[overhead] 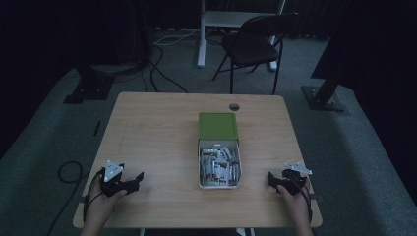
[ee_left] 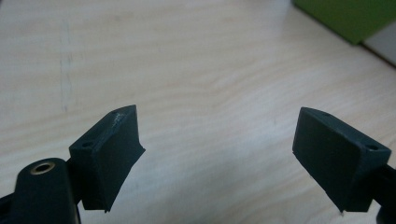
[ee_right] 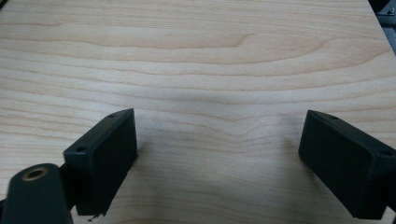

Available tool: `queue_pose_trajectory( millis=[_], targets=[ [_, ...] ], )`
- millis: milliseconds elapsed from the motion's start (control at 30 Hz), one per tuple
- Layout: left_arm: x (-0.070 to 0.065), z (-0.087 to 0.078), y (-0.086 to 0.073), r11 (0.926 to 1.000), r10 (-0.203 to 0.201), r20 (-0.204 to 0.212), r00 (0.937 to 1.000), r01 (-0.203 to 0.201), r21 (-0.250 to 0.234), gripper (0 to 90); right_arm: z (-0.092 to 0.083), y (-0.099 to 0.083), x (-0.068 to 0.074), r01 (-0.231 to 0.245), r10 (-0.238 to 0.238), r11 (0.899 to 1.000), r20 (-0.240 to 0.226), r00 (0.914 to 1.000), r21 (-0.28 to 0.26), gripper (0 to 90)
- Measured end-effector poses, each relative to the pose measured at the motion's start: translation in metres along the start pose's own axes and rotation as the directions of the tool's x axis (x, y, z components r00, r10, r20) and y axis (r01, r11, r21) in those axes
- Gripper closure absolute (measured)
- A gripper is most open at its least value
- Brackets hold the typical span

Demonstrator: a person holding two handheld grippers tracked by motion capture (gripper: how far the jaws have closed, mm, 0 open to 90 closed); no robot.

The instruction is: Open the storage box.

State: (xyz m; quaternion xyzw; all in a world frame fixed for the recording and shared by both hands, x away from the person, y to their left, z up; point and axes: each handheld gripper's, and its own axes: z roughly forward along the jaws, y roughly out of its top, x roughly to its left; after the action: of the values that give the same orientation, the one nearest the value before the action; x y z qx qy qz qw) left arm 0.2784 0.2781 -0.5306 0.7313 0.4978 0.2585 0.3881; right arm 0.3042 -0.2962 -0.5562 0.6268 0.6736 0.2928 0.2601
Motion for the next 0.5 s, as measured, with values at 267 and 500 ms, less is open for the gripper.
queue_pose_trajectory(
  millis=[267,500],
  targets=[
    [0.008,0.000,-0.004,0.9997,0.021,-0.032,0.9993,-0.020,0.016,10.1,0.000,0.000,0.000,0.000,0.000,1.000,0.000,1.0000,0.000,11.2],
    [0.012,0.002,-0.009,0.9965,0.027,-0.033,0.9991,-0.025,0.080,10.1,0.000,0.000,0.000,0.000,0.000,1.000,0.000,1.0000,0.000,11.2]
  ],
)
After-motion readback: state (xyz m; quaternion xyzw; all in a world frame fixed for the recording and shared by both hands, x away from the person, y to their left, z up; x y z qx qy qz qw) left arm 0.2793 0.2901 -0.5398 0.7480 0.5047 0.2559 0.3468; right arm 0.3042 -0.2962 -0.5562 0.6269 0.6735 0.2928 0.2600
